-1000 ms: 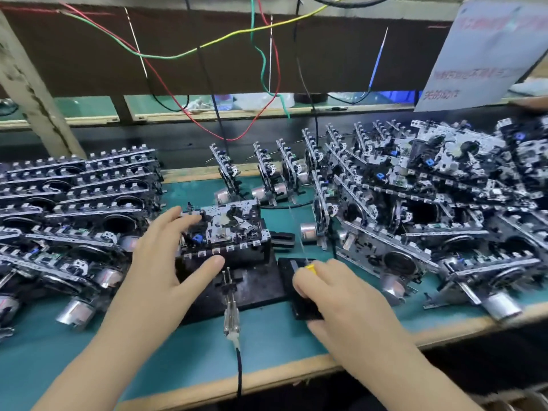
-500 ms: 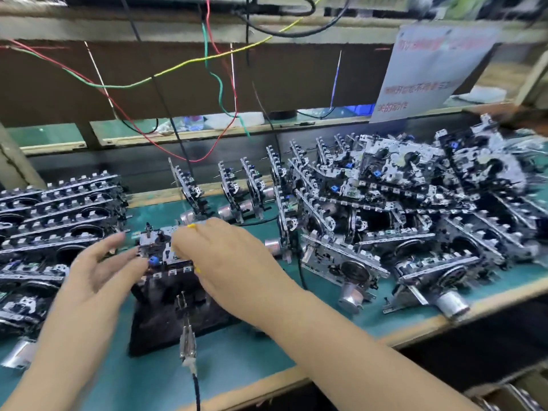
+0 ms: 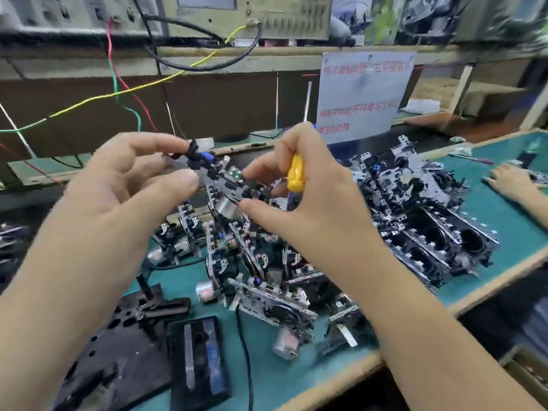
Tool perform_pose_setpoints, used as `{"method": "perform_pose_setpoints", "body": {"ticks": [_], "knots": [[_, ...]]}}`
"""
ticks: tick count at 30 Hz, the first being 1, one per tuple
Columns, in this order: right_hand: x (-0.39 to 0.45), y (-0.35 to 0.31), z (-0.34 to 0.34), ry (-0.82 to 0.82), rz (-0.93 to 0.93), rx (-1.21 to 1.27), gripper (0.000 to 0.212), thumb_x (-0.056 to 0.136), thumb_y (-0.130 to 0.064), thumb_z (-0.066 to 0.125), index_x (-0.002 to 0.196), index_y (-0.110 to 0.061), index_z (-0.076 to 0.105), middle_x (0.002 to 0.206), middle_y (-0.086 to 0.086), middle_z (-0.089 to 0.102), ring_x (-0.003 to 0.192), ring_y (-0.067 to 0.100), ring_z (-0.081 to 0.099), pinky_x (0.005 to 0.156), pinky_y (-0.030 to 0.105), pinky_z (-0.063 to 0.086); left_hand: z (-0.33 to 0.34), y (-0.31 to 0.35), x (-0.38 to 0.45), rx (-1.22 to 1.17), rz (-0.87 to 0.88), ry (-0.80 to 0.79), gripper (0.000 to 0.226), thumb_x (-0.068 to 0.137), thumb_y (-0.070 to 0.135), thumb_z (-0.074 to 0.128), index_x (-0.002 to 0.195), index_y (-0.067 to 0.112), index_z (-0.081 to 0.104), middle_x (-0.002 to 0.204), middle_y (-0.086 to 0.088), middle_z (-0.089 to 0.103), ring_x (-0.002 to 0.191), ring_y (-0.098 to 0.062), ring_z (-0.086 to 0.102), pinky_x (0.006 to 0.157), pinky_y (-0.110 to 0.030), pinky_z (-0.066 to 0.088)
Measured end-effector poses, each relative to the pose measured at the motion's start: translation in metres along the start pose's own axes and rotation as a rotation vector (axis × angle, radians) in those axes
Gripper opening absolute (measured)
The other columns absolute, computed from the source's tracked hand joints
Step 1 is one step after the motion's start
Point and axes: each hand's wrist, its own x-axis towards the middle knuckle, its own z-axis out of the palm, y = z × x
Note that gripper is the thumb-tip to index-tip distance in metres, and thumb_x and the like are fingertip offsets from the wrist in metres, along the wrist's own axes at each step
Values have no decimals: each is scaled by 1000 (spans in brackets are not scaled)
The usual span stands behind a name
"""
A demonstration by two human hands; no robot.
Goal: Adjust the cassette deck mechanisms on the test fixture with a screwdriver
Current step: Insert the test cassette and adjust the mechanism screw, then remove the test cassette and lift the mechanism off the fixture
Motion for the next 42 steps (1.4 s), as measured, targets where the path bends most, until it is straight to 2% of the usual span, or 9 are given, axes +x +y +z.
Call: {"method": "perform_pose_setpoints", "body": {"ticks": [5, 11, 17, 27, 30, 33, 35, 38, 42], "knots": [[10, 34, -86, 154, 6, -290, 53, 75, -24, 84, 86, -40, 35, 90, -22, 71, 77, -11, 63, 71, 2, 40, 87, 14, 58, -105, -29, -278, 24, 87, 27, 72, 109, 33, 65, 108, 10, 71, 94, 4, 69, 78, -13, 53], [40, 96, -164, 215, -30, -600, 49, 78, -21, 77, 91, -36, 32, 85, -15, 67, 72, 16, 54, 71, 30, 36, 178, 18, 108, 35, -171, -525, 49, 95, 36, 67, 140, 28, 50, 135, 5, 56, 122, -13, 55, 103, -34, 45], [65, 175, -210, 168, 82, -802, 62, 72, -2, 81, 86, -35, 31, 73, -22, 51, 68, 28, 51, 67, 56, 51, 196, 12, 107, 184, -104, -635, 51, 95, 43, 65, 142, 30, 51, 147, 8, 52, 126, -12, 51, 87, -26, 37], [51, 191, -203, -92, 185, -887, 68, 63, 1, 78, 89, -49, 39, 93, -8, 69, 83, 34, 60, 75, 54, 53, 172, -22, 80, 243, -77, -633, 36, 95, 43, 62, 130, 39, 57, 142, 17, 52, 100, 0, 52, 75, -15, 39], [45, 183, -202, -80, 184, -856, 56, 70, -2, 69, 89, -45, 39, 95, -10, 68, 81, 32, 61, 73, 54, 54, 165, -27, 71, 253, -40, -606, 34, 95, 40, 61, 129, 38, 58, 142, 21, 51, 120, 6, 46, 90, -17, 36], [39, 179, -201, -21, 151, -857, 45, 74, -8, 67, 92, -40, 41, 89, -25, 59, 70, 15, 57, 66, 50, 55, 154, -27, 62, 205, -21, -569, 30, 96, 38, 61, 126, 40, 60, 139, 29, 50, 114, 20, 38, 92, -7, 29], [36, 172, -198, 23, 154, -867, 42, 74, -14, 59, 97, -44, 41, 96, -15, 65, 75, 21, 59, 71, 53, 56, 143, -27, 52, 160, -28, -518, 27, 95, 40, 62, 121, 43, 61, 135, 34, 50, 112, 27, 38, 91, -3, 27], [35, 164, -191, 84, 128, -837, 44, 68, -18, 47, 100, -47, 41, 109, -17, 63, 92, 28, 62, 77, 56, 55, 118, -26, 31, 74, -52, -433, 25, 92, 42, 64, 117, 47, 61, 134, 40, 50, 121, 25, 40, 96, -9, 32], [30, 94, -106, 68, 51, -645, 44, 83, -26, 63, 116, -50, 47, 106, -32, 55, 82, 4, 57, 66, 33, 46, 71, -25, -7, 20, -69, -314, 25, 90, 35, 64, 112, 45, 63, 128, 36, 58, 125, 11, 50, 101, -26, 45]]}}
